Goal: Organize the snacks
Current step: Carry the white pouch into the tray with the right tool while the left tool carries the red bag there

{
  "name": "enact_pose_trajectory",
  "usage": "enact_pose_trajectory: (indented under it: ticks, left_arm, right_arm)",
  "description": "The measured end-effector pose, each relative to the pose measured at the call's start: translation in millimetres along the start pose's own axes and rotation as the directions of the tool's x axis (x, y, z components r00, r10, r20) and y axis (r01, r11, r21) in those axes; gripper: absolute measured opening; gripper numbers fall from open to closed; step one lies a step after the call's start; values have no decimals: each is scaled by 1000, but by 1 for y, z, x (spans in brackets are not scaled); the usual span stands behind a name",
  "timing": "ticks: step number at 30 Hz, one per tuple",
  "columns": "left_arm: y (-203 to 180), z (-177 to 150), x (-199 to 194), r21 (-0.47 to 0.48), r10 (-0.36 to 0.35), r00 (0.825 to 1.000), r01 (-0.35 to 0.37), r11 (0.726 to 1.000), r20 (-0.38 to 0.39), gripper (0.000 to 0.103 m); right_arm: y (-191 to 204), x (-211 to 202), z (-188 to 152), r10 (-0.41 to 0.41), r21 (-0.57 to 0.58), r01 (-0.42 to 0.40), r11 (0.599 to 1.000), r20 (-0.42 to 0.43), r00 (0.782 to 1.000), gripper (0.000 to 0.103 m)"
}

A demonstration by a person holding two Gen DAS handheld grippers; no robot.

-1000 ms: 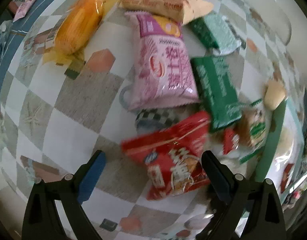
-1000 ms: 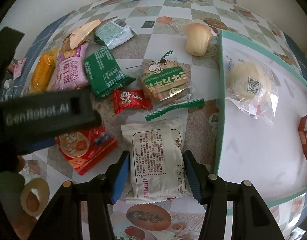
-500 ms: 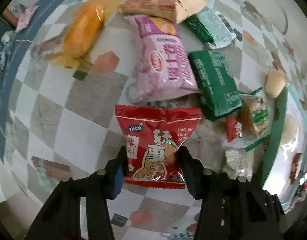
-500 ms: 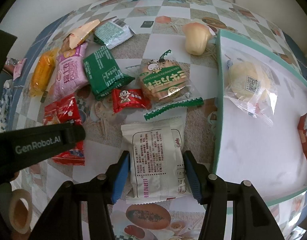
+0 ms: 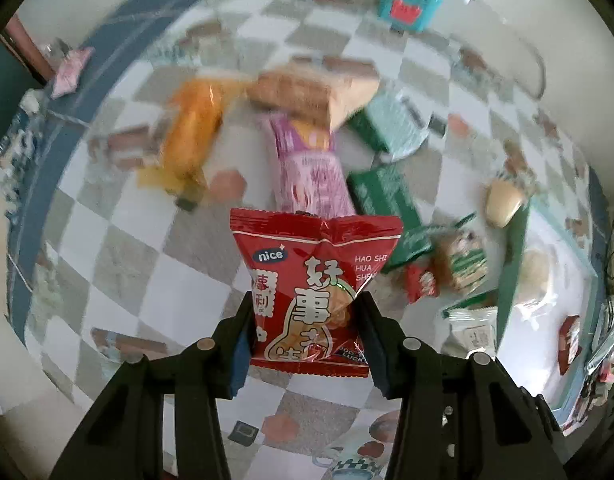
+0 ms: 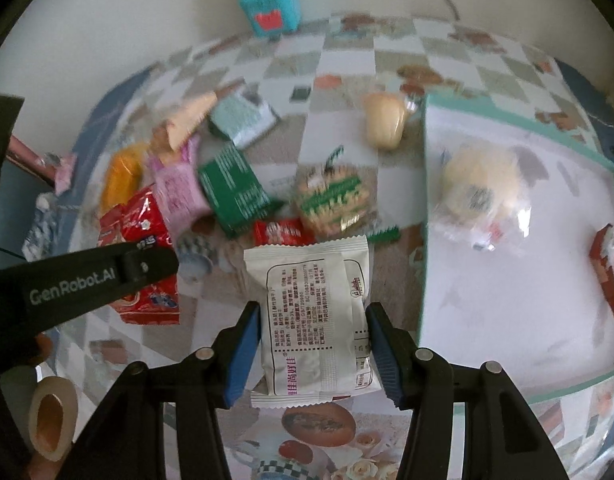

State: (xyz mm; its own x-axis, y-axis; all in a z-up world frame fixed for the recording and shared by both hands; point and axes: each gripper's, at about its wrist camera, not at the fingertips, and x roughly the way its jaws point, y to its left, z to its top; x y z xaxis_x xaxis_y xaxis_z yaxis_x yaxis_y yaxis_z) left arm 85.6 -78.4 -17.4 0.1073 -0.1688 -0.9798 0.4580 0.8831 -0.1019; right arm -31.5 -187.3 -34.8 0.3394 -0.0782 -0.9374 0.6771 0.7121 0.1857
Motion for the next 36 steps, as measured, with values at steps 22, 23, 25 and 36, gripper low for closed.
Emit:
enact_pose_trajectory:
  ticks: [22,23,25,36]
  left_arm:
    - [-55,-16,-62,130,-133,975,111,985,177,50]
    - [-64,-18,-61,150,-141,974,115,982,176,50]
    - [-82,-25,-59,193,-152,974,120,974,165,50]
    - [-178,-67,-5,422,-128,991,96,902,48,51]
  right_arm:
    - [-158,-78,-4,-291,402,212,891,146,946,56]
    - [-168,-79,-7,-303,426,219,878,138,943,56]
    - [-185,-78,-11,-325,462,237,854,119,938,56]
    - [-219,-62,-23,-314,517,245,820,50,948,56]
